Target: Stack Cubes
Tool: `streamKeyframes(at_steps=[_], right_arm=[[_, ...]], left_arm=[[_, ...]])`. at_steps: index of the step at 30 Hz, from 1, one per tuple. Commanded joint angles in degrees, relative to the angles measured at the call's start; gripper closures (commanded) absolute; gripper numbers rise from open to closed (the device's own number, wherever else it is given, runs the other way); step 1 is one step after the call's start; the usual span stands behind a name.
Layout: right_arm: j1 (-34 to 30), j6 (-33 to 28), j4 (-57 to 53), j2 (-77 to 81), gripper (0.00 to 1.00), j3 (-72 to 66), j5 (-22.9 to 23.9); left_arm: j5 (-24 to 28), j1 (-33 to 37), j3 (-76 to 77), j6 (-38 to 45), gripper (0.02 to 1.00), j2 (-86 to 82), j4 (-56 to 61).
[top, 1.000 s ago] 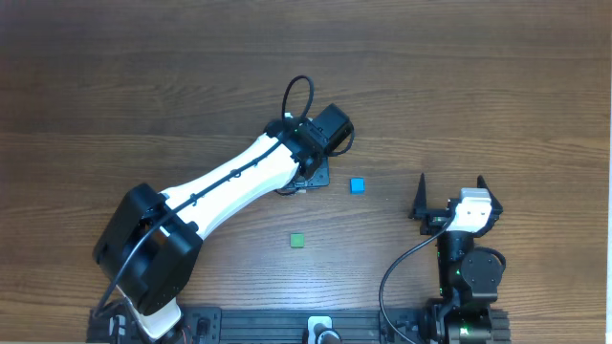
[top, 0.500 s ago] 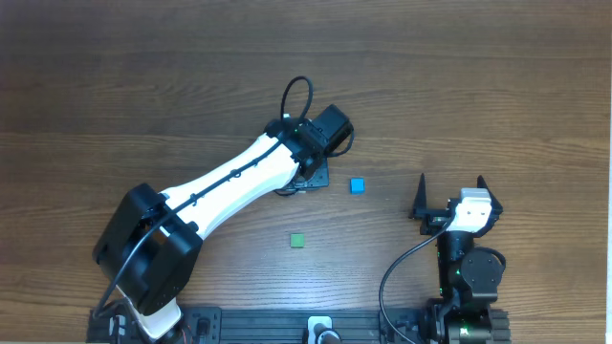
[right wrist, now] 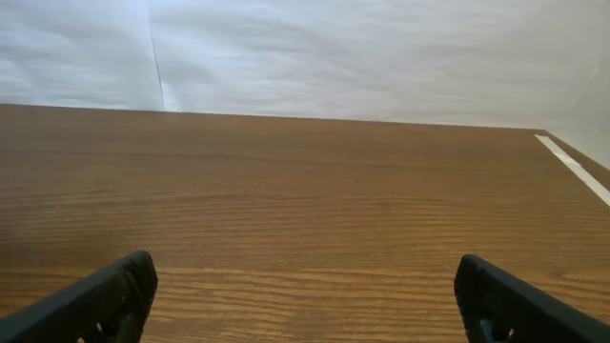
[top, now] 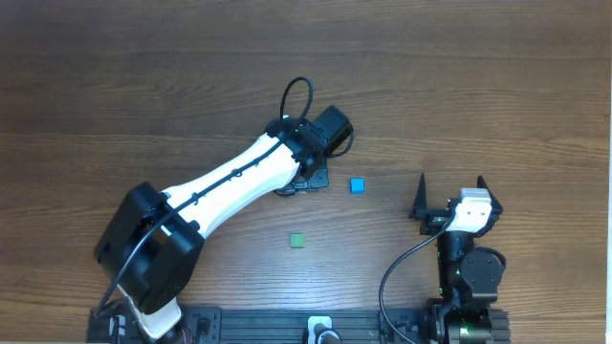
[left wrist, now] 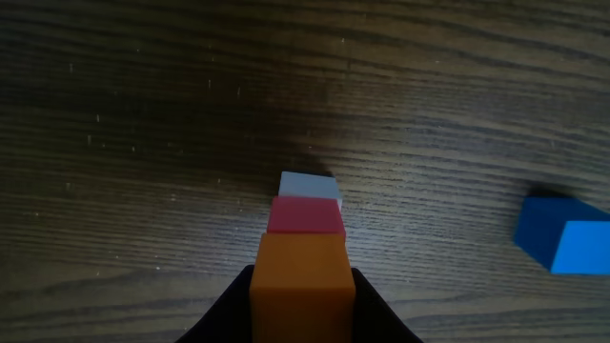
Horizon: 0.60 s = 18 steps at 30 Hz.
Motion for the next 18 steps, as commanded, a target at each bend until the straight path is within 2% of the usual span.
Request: streamKeyframes(at_steps=[1,11,18], right_arm=[[-0.3,-0.3,-0.2,-0.5,0.007,-0.3,-0.5],[-0.3,-0.3,-0.2,-0.5,0.007,-0.3,-0.5],[-0.3,-0.3,-0.2,-0.5,0.009,-0.3,-0.5]], left_arm=[[0.4,0.1,0.2,-0.8,0.976,0.9,-0.2],[0.4,0.1,0.2,-0.8,0.947,0.9,0.5],[0.3,0.1,0.2,-0.8,0.820,0.9,0.5]])
